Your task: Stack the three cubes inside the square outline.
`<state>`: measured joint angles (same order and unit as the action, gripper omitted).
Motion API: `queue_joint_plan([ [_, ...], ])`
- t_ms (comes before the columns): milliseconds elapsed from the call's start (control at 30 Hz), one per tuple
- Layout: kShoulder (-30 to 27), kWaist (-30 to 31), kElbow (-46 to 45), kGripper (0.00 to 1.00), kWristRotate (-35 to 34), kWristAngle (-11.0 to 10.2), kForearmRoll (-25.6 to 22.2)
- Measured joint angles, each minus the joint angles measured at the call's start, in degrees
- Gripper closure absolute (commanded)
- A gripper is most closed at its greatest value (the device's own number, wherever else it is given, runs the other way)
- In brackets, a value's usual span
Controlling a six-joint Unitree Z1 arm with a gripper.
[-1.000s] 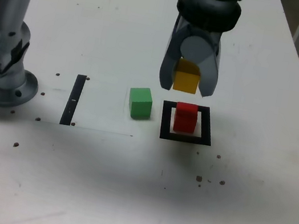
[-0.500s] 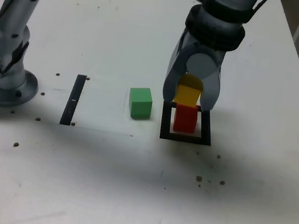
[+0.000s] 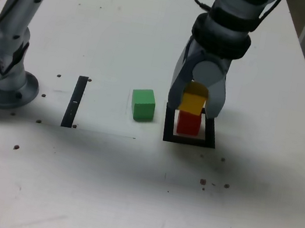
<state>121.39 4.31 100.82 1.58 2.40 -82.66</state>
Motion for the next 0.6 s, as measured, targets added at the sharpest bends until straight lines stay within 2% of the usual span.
queue_joint_plan([
  [333, 0.23, 0.0, -1.54, 0.53, 0.12, 0.95, 2.39],
  [400, 0.47, 0.0, -1.78, 0.45, 0.34, 0.95, 2.91],
  [533, 0.49, -0.14, -1.94, 0.21, 1.46, 1.24, 4.06],
  [600, 0.49, -0.36, -2.33, 0.13, 2.12, 1.47, 4.39],
])
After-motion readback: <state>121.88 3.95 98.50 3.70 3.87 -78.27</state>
